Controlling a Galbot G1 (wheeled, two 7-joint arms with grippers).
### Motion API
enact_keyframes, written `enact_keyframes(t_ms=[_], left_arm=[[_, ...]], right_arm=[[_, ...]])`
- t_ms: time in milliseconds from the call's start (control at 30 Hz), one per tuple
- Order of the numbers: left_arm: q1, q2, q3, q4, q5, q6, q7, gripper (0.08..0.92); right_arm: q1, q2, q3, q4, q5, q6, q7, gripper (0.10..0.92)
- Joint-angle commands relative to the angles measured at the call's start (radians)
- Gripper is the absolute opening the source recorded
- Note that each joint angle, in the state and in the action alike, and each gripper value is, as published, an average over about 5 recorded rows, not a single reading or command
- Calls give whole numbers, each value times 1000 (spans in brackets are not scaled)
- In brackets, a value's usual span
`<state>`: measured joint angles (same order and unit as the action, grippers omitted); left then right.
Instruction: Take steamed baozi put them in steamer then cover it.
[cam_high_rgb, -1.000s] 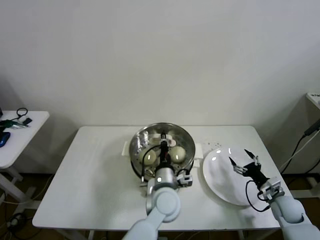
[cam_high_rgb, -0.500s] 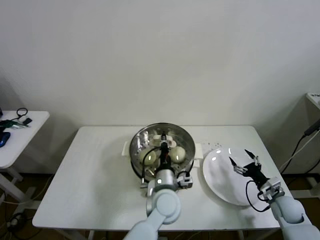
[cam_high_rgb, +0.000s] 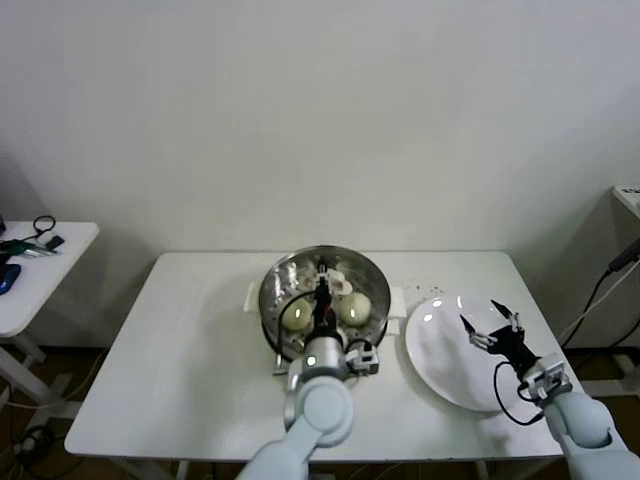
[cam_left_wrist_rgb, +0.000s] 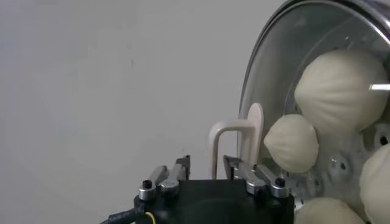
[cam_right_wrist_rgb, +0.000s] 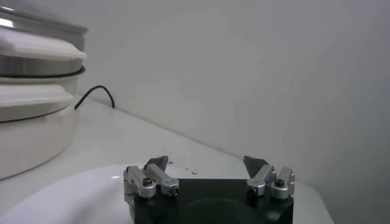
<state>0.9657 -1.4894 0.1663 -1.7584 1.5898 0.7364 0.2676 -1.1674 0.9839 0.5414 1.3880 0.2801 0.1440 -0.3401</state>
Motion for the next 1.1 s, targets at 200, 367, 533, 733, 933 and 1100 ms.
enact_keyframes(t_ms=[200, 367, 533, 733, 933, 1100], left_arm=[[48, 70, 17, -170, -81, 49, 19, 599], [87, 95, 18, -219, -103, 49, 27, 737], [127, 122, -2, -285, -115, 49, 21, 817], [193, 166, -74, -367, -216, 26, -56, 823], [290, 187, -260, -431, -515, -155, -253, 823], [399, 182, -417, -466, -825, -308, -417, 823]], right_arm=[[-15, -9, 22, 36, 24, -143, -3, 823], [-14, -8, 26, 40, 17, -153, -4, 823], [-17, -7, 30, 44, 31, -153, 0, 823], [-31, -4, 41, 57, 31, -138, 1, 823], [-44, 18, 54, 77, -6, -122, 13, 823], [-55, 40, 63, 99, -12, -120, 13, 823]])
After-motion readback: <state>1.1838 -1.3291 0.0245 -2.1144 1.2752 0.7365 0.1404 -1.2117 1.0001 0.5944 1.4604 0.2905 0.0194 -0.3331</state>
